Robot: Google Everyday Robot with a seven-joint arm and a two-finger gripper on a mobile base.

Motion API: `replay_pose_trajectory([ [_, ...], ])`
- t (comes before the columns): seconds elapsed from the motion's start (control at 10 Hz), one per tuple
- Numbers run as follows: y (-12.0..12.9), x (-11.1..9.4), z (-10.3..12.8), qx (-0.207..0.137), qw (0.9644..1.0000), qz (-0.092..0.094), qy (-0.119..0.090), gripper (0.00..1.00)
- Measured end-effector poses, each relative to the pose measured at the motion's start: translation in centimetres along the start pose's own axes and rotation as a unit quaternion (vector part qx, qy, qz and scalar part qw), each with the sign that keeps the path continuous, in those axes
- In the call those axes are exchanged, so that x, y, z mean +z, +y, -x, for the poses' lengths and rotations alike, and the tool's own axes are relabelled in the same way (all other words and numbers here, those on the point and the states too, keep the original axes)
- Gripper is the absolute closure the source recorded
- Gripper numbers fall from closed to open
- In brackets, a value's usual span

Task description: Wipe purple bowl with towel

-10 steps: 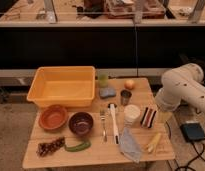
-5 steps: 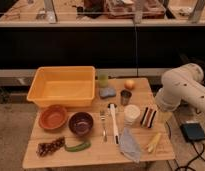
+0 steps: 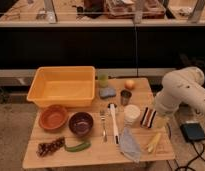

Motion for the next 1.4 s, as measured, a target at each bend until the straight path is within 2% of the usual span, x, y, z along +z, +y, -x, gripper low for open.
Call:
replay_pose_trajectory([
  [0.2, 3.4, 0.4, 4.3, -0.027, 0.9988, 0.015, -0.037, 0.35],
  [0.4, 5.3, 2.0, 7.2, -0.057, 0.9959, 0.026, -0.066, 0.35],
  [0.7, 6.2, 5.7, 8.4, -0.071, 0.9938, 0.043, -0.074, 0.35],
  [0.9, 6.5, 7.4, 8.3, -0.072, 0.9939, 0.046, -0.070, 0.35],
  [1.2, 7.1, 9.2, 8.2, -0.078, 0.9937, 0.028, -0.076, 0.35],
  [1.4, 7.4, 11.3, 8.8, -0.089, 0.9930, 0.018, -0.075, 0.35],
])
